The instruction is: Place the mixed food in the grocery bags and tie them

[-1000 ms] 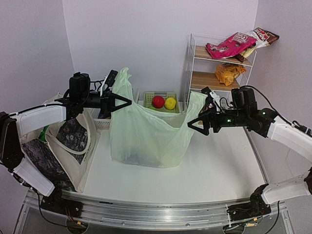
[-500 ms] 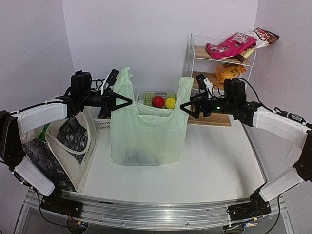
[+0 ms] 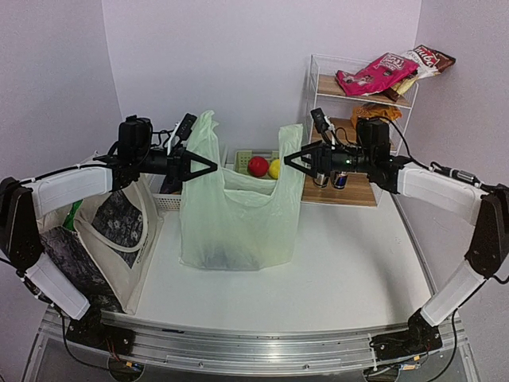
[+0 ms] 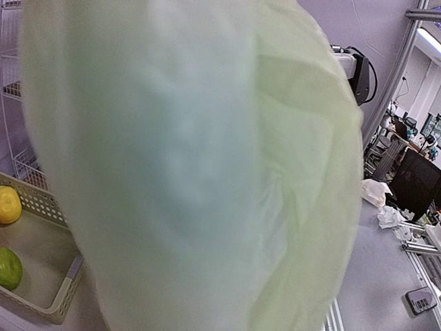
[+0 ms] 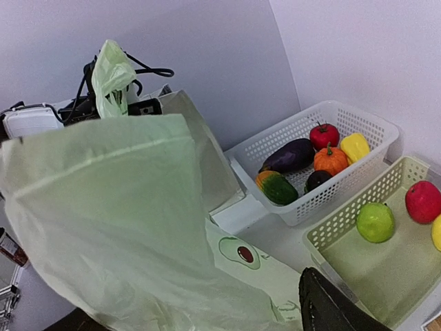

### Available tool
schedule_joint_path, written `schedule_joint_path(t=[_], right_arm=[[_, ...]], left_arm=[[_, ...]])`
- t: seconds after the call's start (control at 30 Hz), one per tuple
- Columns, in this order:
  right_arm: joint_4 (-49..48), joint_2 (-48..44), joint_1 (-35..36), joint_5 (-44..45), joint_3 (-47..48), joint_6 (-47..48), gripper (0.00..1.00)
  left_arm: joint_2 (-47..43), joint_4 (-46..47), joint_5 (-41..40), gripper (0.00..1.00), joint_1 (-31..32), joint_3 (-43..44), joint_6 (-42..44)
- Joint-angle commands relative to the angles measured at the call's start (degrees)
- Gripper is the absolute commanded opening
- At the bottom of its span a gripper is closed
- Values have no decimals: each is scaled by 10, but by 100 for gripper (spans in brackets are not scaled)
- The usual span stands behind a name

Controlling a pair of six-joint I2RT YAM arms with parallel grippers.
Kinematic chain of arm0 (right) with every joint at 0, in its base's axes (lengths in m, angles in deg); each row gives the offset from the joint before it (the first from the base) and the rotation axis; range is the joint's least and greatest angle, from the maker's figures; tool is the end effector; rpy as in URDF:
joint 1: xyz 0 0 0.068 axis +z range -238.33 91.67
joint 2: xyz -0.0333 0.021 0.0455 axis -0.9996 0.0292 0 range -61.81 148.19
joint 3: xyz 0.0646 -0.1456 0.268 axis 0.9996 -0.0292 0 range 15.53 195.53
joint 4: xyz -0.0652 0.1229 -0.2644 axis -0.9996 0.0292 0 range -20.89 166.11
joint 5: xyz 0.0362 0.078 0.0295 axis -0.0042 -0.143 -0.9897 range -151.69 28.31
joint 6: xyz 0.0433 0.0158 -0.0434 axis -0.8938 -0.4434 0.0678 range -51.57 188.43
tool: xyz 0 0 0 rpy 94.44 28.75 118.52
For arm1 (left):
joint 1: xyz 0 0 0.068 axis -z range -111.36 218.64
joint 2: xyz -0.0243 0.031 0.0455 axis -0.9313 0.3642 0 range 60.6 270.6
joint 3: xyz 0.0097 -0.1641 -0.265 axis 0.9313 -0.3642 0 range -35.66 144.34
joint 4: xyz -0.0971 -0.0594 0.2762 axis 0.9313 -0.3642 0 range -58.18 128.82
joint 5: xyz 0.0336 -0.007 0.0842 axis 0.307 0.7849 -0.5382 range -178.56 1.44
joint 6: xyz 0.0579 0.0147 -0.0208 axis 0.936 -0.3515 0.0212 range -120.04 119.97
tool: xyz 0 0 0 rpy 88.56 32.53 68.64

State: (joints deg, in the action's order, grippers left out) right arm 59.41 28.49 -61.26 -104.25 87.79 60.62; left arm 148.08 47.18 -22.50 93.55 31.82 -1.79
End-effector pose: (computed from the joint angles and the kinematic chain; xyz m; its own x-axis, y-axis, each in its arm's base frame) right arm 0.3585 0.2201 0.3706 -0.2544 -0.0175 -0.9669 -0.9048 0.3573 0.2316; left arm 0.3316 -0.2029 0.3576 -0.2131 0.0852 -0.9733 0.9767 -0.0064 -0.2144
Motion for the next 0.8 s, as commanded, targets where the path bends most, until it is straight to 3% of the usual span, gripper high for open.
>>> schedule_joint_path(t=[0.0, 0.17, 0.27, 0.33, 0.4, 0.47, 0.53, 0.6, 0.77], right_arm=[[-34, 36, 0, -46, 38, -52, 74], [-35, 46, 4, -52, 46, -65, 43], [-35, 53, 6, -57, 59, -84, 27], [-33, 60, 5, -58, 76, -113, 8], [-16, 63, 6, -46, 92, -139, 0], [22, 62, 13, -30, 110, -143, 0], [92, 58, 36, -10, 134, -102, 0], [159, 53, 63, -1, 156, -60, 0], [215, 37, 99, -13, 171, -43, 0]], left_arm=[[1, 4, 7, 0, -3, 36, 1], [-1, -24, -6, 0, -3, 49, 14], [4, -100, -9, 0, -2, 68, 75], [5, -186, -5, 0, 4, 88, 168], [4, -339, -37, 0, 31, 112, 331], [-1, -476, -109, 0, 71, 123, 467], [-7, -573, -153, 0, 104, 126, 541], [-9, -621, -165, 0, 118, 135, 564], [17, -720, -193, 0, 133, 186, 589]])
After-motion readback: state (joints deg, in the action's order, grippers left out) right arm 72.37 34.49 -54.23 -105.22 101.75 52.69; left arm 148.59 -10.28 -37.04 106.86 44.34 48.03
